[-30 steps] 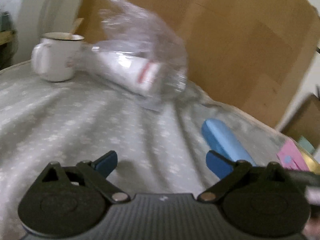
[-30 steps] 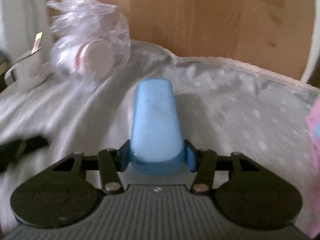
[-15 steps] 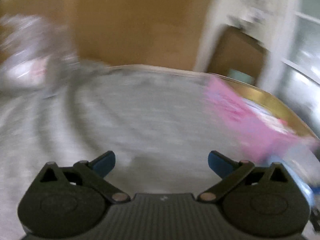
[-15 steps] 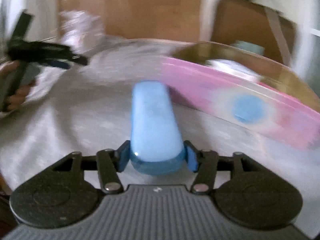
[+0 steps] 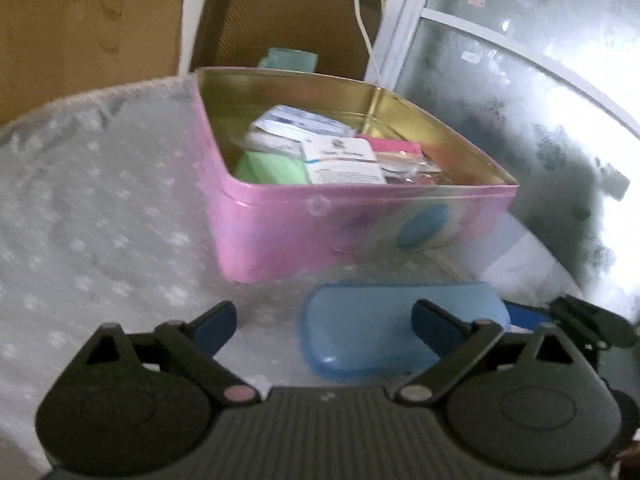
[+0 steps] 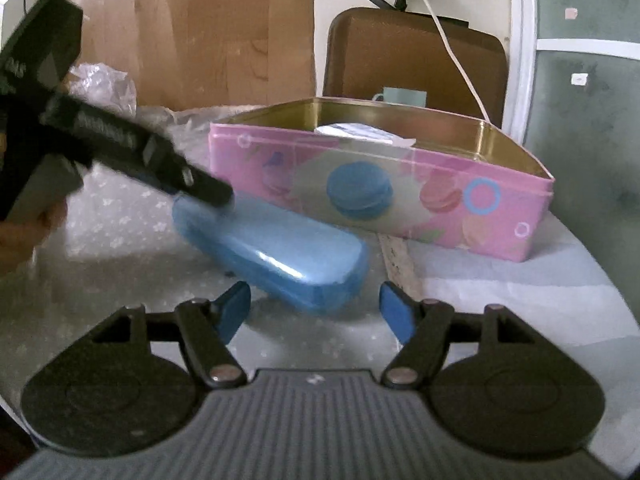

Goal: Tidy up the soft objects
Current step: 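Take the blue pencil case with the left gripper and lower it into the tin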

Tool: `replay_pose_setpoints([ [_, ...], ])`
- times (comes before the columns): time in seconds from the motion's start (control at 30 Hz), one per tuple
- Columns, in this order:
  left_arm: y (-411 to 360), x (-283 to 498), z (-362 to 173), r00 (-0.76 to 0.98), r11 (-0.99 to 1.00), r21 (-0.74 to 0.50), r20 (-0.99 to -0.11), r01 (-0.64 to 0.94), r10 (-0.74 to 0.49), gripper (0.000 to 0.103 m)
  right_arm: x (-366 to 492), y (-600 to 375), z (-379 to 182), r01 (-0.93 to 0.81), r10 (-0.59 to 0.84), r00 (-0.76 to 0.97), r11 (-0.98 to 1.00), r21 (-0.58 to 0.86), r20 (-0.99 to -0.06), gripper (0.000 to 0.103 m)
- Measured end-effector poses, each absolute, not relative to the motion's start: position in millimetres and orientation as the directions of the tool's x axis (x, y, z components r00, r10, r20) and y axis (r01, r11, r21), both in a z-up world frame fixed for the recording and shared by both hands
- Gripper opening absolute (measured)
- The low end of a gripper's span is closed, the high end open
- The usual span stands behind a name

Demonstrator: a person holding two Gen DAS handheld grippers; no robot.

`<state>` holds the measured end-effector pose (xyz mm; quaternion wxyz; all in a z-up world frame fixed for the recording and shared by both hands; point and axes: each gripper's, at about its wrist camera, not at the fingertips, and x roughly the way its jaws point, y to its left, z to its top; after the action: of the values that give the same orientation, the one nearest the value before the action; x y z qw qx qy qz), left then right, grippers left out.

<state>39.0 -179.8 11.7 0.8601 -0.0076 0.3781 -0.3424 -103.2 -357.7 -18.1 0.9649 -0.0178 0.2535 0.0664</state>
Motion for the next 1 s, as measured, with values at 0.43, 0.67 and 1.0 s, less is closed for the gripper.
replay_pose_setpoints([
  [0.43, -192, 57, 108, 0.552, 0.715, -0.282, -0.478, 0.64, -0.683, 0.087, -82, -385, 67, -0.211, 0.216, 0.924, 0.976, 0.048, -0.315, 0.064],
  [0.67, -261, 159, 111, 0.602, 0.771, -0.275, -0.497, 0.574, -0.625, 0.087, 40, -422, 84, -0.148, 0.139, 0.883, 0.989, 0.014, -0.449, 0.064],
  [1.0, -303, 205, 72, 0.599, 0.831, -0.299, -0.584, 0.469, -0.548, 0.096, 104, -463, 59, 0.027, 0.011, 0.801, 0.998, 0.054, -0.599, 0.064],
])
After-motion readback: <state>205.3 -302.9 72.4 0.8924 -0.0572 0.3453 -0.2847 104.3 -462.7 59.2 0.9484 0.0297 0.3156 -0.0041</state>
